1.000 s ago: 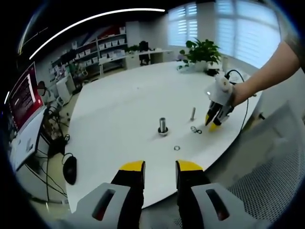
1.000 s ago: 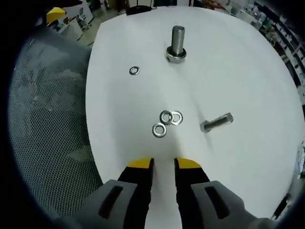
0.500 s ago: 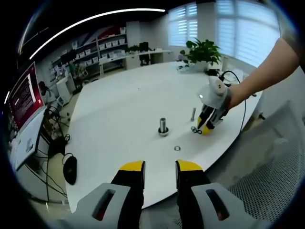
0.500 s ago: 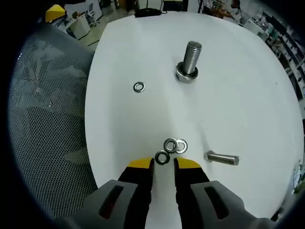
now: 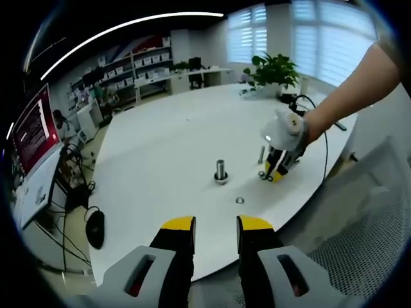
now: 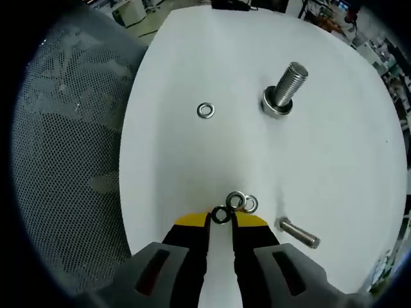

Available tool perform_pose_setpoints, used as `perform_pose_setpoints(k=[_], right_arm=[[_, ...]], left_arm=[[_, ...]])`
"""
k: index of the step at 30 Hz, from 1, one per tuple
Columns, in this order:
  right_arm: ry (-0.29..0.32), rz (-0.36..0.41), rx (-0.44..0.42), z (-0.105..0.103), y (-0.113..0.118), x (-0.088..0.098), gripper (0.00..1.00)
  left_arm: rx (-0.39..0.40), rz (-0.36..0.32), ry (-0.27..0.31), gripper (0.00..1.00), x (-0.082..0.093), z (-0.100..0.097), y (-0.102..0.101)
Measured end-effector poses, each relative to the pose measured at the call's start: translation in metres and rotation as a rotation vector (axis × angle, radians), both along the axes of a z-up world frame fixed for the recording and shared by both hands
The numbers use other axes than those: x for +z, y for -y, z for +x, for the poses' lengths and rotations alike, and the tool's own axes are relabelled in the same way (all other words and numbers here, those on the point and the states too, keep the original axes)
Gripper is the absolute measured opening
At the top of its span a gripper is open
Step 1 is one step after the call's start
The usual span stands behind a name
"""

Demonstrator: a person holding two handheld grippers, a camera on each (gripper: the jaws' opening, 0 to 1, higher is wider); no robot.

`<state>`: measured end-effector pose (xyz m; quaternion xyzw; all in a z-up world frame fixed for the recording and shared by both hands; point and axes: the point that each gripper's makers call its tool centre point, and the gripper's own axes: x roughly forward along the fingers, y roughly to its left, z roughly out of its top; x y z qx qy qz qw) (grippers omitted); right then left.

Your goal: Place the washer onto the threaded stud by aligning its center hole with the stud, sliding it down to the base, and recovering from edge contact or off-axis alignment until the washer reaches the visible bottom stop.

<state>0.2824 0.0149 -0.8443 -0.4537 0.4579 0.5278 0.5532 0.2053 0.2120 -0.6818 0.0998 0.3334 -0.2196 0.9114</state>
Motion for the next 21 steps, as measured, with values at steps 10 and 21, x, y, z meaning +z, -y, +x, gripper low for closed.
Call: perform_pose_setpoints(k=[10, 21], right_arm=[[0.064, -0.102, 0.077, -0.0036, -0.0067, -0.0012, 0.15], [0.028, 0.023, -0.035, -0.0023, -0.0007, 0.0012, 0.14]], left_arm=[[-0.003, 0.010, -0.007, 0.23, -0.0016, -0.0011, -0.0003], [0.004, 0.009, -0.004, 0.23, -0.0007, -0.0004, -0.0014]])
